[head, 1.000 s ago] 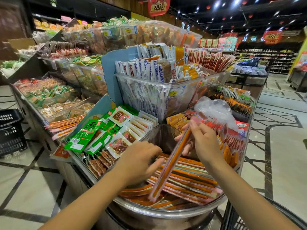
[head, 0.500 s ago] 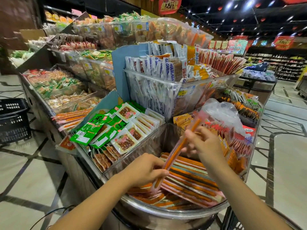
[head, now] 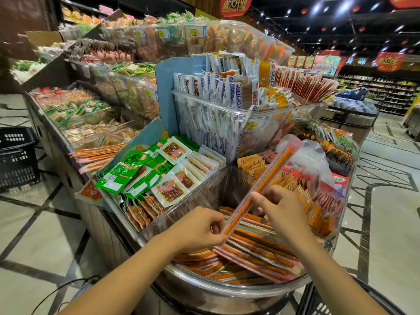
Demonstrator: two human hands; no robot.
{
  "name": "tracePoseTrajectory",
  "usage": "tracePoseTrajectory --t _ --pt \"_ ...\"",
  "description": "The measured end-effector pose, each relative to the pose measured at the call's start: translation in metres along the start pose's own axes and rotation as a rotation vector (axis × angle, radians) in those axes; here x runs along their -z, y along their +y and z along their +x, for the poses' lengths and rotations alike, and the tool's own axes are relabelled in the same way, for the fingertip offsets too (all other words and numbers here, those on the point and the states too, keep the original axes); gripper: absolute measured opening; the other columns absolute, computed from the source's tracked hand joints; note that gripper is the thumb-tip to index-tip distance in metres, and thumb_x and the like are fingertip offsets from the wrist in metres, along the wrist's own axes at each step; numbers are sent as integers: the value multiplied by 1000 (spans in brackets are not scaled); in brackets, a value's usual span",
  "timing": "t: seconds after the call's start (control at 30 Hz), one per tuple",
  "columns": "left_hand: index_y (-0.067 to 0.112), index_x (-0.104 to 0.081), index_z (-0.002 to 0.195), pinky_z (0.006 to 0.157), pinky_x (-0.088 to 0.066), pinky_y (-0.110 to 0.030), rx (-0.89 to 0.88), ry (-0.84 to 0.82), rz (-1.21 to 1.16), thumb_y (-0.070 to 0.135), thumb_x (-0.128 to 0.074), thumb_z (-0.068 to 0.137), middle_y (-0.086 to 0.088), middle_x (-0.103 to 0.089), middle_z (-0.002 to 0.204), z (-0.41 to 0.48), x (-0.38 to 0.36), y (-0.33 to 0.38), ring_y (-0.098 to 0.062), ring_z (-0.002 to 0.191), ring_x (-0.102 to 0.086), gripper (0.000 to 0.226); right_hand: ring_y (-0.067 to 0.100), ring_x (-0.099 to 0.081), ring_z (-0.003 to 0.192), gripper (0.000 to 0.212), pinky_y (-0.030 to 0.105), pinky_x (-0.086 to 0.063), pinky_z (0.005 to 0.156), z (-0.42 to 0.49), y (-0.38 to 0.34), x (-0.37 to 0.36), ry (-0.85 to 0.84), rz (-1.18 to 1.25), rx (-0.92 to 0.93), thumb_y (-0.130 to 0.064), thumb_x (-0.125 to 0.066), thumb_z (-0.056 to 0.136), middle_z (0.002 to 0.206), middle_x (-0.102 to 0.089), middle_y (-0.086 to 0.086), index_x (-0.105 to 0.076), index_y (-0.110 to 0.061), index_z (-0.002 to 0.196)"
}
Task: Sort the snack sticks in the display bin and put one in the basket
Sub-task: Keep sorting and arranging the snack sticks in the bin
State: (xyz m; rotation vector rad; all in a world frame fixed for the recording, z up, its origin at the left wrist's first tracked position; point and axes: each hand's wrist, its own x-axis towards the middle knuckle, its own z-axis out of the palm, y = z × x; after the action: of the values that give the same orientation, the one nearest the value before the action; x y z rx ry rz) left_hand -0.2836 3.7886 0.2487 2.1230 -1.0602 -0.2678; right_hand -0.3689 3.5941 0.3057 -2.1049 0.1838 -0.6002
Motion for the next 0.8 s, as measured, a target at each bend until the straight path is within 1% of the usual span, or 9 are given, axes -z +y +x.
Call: tracePoseTrajectory --t 0.1,0.17,0.27,0.33,0.37,0.43,0.53,0.67,0.8 --pt "16 -70 85 69 -54 -25 12 46 16 19 -72 85 8 -68 76 -1 -1 2 1 67 -60 4 12 -55 55 38 26 -43 53 -2 3 4 137 -266 95 -39 -73 88 56 -57 -3 -55 -18 62" --pt "17 -67 86 66 -52 -29 15 71 21 19 -70 87 8 -63 75 -1 0 2 1 65 -53 4 11 -48 51 37 25 -38 48 -5 3 7 234 -409 344 -34 -76 86 56 -52 -6 -51 -19 62" --pt "23 -62 86 69 -51 -37 -17 91 77 25 -65 90 5 -62 77 -2 2 2 -5 67 -52 5 13 -59 62 18 23 -47 48 -9 1 9 123 -655 740 -21 -81 82 93 -64 -3 -69 -16 93" --pt "27 -59 87 69 -51 -38 -57 117 150 30 -63 91 6 -63 80 -3 4 4 -9 71 -57 7 18 -69 82 45 31 -56 51 -7 3 9 -24 -845 750 -19 -87 74 119 -66 0 -71 -19 116" --pt "28 -58 88 70 -51 -38 -79 140 182 33 -61 92 7 -62 82 -4 5 3 -10 75 -57 7 20 -70 89 50 34 -58 52 -5 3 8 -48 -907 729 -18 -88 72 120 -67 -1 -71 -20 119" --pt "31 -60 93 72 -52 -35 -106 189 199 36 -61 94 12 -63 87 -5 7 3 -6 81 -59 6 21 -70 84 45 35 -57 49 -4 -1 8 -53 -949 731 -15 -89 71 105 -71 -2 -75 -21 113" --pt "28 -71 94 72 -53 -24 -47 287 -60 24 -70 93 14 -69 83 -8 14 5 -2 79 -65 4 21 -65 64 29 34 -52 43 2 -9 15 -20 -900 762 -15 -90 70 80 -68 -4 -78 -21 96" --pt "6 -77 100 69 -53 -16 26 422 -482 0 -72 88 -11 -75 83 -15 30 17 -8 74 -71 15 21 -64 61 16 35 -52 45 5 -22 25 12 -807 730 -18 -83 79 79 -68 -5 -78 -21 94" --pt "13 -73 106 71 -60 -25 18 557 -680 3 -70 90 -8 -78 93 -16 43 27 -22 82 -75 20 18 -66 72 14 39 -56 57 10 -32 30 64 -687 659 -16 -81 82 86 -70 -6 -75 -21 94"
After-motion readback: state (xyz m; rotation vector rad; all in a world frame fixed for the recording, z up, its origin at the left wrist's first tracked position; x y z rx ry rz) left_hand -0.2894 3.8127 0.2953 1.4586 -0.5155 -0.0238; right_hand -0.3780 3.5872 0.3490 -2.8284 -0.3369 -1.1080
